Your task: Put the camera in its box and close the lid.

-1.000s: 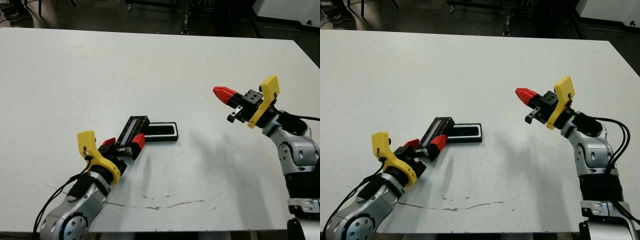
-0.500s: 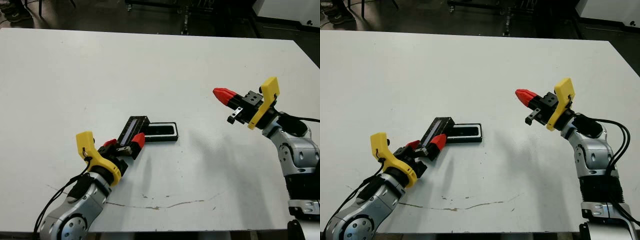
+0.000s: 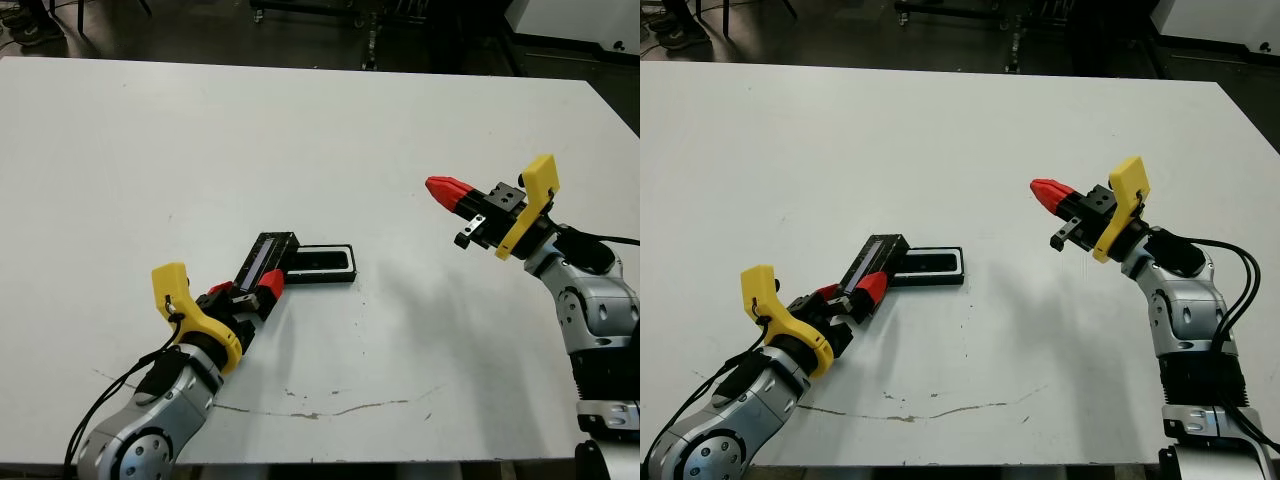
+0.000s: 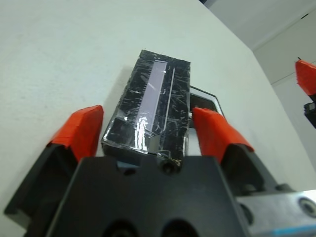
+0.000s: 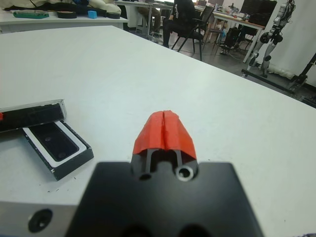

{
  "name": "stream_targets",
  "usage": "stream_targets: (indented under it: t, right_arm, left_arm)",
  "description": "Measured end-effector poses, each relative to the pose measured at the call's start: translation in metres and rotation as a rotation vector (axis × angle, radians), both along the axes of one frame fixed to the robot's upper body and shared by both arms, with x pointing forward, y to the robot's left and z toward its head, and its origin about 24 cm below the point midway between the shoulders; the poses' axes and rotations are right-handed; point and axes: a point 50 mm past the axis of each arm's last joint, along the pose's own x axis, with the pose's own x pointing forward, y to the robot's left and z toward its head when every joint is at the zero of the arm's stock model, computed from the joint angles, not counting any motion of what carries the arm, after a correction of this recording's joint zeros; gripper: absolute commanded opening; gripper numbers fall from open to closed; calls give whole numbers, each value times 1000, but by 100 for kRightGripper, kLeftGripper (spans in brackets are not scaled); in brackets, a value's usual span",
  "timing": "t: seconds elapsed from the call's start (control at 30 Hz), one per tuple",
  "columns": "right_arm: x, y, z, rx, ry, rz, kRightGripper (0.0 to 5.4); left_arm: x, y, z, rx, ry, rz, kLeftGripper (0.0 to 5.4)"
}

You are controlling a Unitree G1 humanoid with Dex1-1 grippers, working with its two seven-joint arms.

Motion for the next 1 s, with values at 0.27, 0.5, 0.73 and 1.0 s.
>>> stream_targets:
  t: [0.27, 0.5, 0.73, 1.0]
  right_arm:
    - [0, 1, 1, 0, -4, 9, 0]
    - [-1, 1, 1, -1, -3, 14, 0]
    - [-1, 1, 1, -1, -2, 19, 0]
    - [-1, 1, 0, -1, 0, 18, 0]
  left_arm:
    - [2, 1, -1, 131, 13, -34, 318]
    - [3, 5, -1, 239, -4, -96, 318]
    - [6, 7, -2, 260, -9, -119, 318]
    - [21, 38, 6, 356, -60, -66, 318]
